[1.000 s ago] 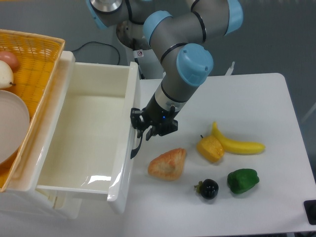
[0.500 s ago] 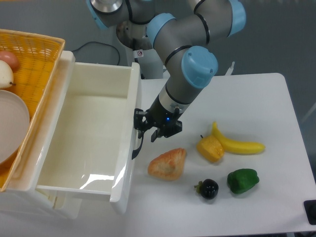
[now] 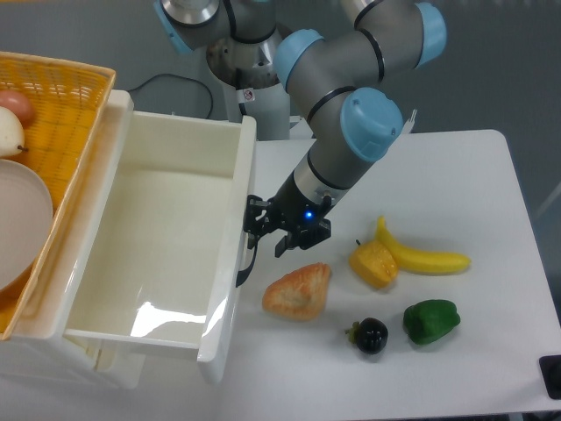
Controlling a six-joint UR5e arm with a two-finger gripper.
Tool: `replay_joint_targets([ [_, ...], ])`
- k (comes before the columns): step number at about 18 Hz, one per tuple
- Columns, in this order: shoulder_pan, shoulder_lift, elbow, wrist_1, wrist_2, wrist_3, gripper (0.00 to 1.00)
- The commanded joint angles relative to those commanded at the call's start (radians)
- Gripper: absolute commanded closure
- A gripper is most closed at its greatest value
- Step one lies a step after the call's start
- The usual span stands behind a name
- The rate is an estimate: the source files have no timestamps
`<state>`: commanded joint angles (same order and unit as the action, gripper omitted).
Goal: Slide the top white drawer open
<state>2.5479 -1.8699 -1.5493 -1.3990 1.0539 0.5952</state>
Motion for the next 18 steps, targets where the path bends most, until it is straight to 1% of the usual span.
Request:
replay_joint_targets([
  [5,0.014,0.005,0.0,0.0,0.0,0.0,0.38],
  [8,0.032,0.011,0.006,0.002,0.0,0.002,0.29],
  [11,0.041,0.011,0.009,0.002,0.001,0.002,0.24],
  [13,0.06,0.014,0.018,0.003,0.0,0.002,0.19],
  [14,0.07,0.014,0.029,0.003,0.001,0.002,0.14],
  [15,0.083,0.014,0.043,0.005,0.002,0.003,0.03],
  [16,0.095,0.014,0.052,0.005,0.003,0.009,0.0],
  [18,0.121,0.011,0.061,0.006,0.006,0.015,0.0],
])
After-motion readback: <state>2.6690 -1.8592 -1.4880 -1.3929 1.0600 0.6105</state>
